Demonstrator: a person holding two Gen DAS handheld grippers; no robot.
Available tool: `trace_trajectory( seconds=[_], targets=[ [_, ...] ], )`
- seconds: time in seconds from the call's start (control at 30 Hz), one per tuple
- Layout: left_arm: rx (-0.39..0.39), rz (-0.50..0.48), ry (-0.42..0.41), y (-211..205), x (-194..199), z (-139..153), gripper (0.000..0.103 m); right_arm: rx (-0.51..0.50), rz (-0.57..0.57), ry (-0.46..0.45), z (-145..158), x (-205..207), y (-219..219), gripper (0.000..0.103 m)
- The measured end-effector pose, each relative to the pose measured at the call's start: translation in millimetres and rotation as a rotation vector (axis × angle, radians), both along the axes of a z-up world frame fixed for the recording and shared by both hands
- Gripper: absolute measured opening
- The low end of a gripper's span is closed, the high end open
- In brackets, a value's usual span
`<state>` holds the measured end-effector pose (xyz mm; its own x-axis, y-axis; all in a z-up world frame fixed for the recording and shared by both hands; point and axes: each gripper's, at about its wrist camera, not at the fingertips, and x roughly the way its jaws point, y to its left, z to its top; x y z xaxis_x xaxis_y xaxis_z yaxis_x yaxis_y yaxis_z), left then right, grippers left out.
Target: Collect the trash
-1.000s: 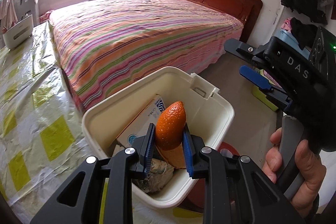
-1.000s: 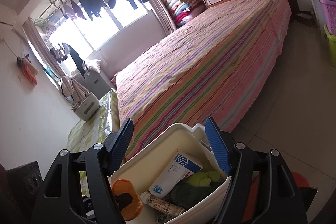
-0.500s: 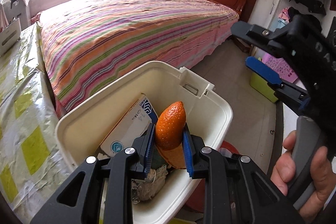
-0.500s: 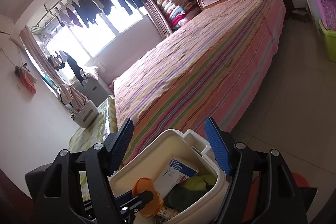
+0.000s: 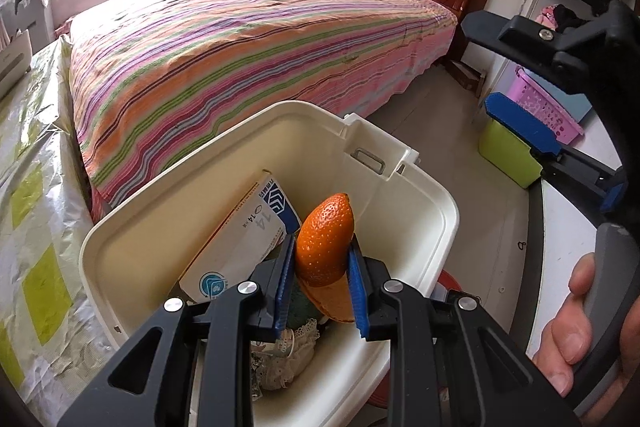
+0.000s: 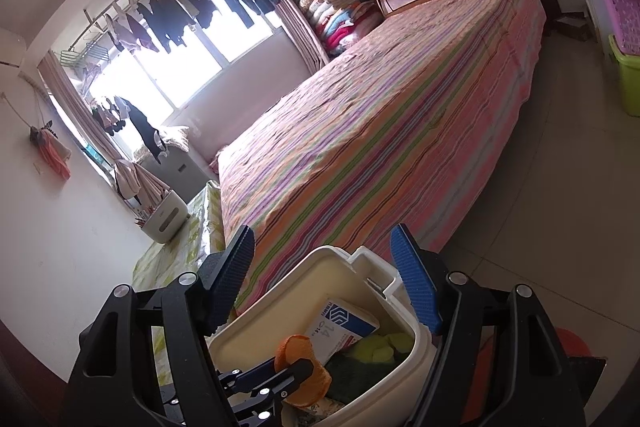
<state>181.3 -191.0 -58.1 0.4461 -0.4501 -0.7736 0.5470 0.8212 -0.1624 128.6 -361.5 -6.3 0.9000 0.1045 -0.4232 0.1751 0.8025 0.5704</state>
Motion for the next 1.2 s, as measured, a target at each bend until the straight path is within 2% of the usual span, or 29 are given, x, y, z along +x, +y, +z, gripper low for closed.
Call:
trace_trajectory(
  seconds=[0.33, 0.37, 0.4, 0.47, 0.5, 0.57, 0.7, 0.77, 0.8, 0.9, 0.97, 1.07, 1.2],
  targets=[
    [0.001, 0.029, -0.007, 2, 3, -2, 0.029, -0.013, 0.009, 0.008, -4, 2, 2, 0.070],
    [0.002, 0.036, -0.006, 2, 3, -3, 0.034, -0.016, 0.010, 0.008, -4, 2, 2, 0.070],
    [0.004, 0.045, -0.009, 4, 4, -2, 0.048, -0.019, 0.009, 0.008, -3, 3, 2, 0.070],
    [0.000, 0.075, -0.029, 7, 3, 0, 0.070, -0.021, 0.009, 0.010, -3, 3, 2, 0.070],
    [-0.003, 0.085, -0.039, 9, 3, 1, 0.076, -0.020, 0.009, 0.009, -3, 3, 2, 0.070],
    [-0.004, 0.100, -0.040, 12, 3, 3, 0.081, -0.025, 0.001, 0.009, -3, 2, 1, 0.071],
    [0.015, 0.108, -0.041, 19, -3, 8, 0.083, -0.043, -0.051, -0.017, 3, -7, -3, 0.097],
    [0.043, 0.121, -0.087, 25, -12, 14, 0.083, -0.081, -0.089, -0.041, 10, -14, -5, 0.098],
    [0.052, 0.137, -0.137, 32, -20, 20, 0.083, -0.102, -0.102, -0.050, 13, -18, -4, 0.098],
    [0.094, 0.205, -0.237, 54, -40, 37, 0.095, -0.114, -0.120, -0.044, 16, -27, 1, 0.098],
    [0.108, 0.257, -0.290, 71, -55, 51, 0.095, -0.108, -0.105, -0.028, 18, -35, 10, 0.098],
    [0.135, 0.354, -0.375, 104, -85, 72, 0.096, -0.161, -0.058, -0.031, 28, -52, 37, 0.098],
    [0.162, 0.468, -0.410, 143, -110, 83, 0.096, -0.240, 0.026, -0.024, 36, -76, 79, 0.098]
  ],
)
